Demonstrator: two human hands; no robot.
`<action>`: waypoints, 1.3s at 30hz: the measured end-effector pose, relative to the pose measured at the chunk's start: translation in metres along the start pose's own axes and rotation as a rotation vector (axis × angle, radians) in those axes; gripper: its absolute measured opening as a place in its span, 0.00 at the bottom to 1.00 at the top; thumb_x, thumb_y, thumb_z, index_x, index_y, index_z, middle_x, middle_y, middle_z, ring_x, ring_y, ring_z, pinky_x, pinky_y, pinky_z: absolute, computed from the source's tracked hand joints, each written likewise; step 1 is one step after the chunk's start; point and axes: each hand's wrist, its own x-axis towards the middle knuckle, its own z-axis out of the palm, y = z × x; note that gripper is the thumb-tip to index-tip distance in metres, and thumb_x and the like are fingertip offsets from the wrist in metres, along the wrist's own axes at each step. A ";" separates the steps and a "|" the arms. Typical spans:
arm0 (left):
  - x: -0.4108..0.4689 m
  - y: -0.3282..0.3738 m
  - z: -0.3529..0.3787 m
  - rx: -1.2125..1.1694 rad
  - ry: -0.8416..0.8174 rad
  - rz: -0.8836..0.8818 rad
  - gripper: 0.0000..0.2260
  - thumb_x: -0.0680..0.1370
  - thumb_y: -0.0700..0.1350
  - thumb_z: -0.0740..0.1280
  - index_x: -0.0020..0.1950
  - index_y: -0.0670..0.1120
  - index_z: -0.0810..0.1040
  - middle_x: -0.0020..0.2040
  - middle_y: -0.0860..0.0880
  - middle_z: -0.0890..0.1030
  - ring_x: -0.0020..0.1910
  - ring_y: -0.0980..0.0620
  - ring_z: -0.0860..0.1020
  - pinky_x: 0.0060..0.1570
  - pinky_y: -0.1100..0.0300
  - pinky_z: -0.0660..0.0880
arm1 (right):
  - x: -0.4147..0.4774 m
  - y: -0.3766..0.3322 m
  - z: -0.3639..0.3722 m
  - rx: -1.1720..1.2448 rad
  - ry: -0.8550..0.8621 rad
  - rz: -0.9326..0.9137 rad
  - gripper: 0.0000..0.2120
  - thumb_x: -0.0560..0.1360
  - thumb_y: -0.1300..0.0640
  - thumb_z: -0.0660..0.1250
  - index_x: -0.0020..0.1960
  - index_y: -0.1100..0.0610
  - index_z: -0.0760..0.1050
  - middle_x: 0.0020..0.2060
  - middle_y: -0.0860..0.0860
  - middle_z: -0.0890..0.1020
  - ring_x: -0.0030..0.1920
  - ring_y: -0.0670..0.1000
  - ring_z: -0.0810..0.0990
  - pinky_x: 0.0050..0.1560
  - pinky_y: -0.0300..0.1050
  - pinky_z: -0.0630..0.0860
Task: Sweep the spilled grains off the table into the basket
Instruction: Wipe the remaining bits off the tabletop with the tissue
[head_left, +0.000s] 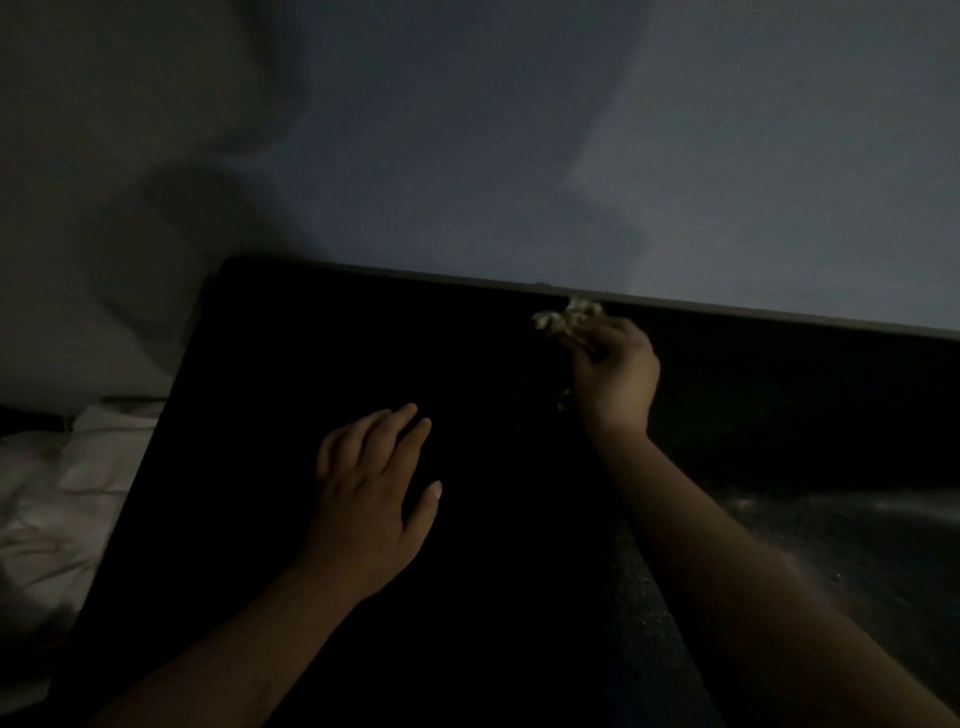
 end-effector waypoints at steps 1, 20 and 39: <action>0.000 0.000 0.000 0.013 -0.002 0.001 0.26 0.76 0.59 0.54 0.70 0.47 0.69 0.72 0.48 0.67 0.69 0.47 0.63 0.67 0.49 0.54 | -0.014 -0.003 -0.003 0.009 -0.050 -0.035 0.08 0.72 0.62 0.71 0.51 0.57 0.83 0.49 0.53 0.83 0.50 0.54 0.79 0.54 0.45 0.75; -0.001 0.000 -0.002 0.044 0.003 0.020 0.28 0.77 0.60 0.51 0.71 0.46 0.69 0.73 0.48 0.67 0.70 0.48 0.62 0.68 0.45 0.61 | -0.097 -0.004 -0.034 0.186 -0.180 0.009 0.12 0.73 0.64 0.69 0.51 0.51 0.82 0.51 0.46 0.79 0.53 0.48 0.77 0.55 0.45 0.75; -0.002 0.001 0.002 0.076 0.026 0.012 0.30 0.77 0.61 0.49 0.73 0.46 0.67 0.73 0.48 0.66 0.71 0.48 0.60 0.70 0.46 0.57 | -0.154 -0.014 -0.045 0.204 -0.245 0.031 0.15 0.74 0.62 0.70 0.54 0.43 0.79 0.53 0.42 0.78 0.57 0.42 0.75 0.59 0.44 0.75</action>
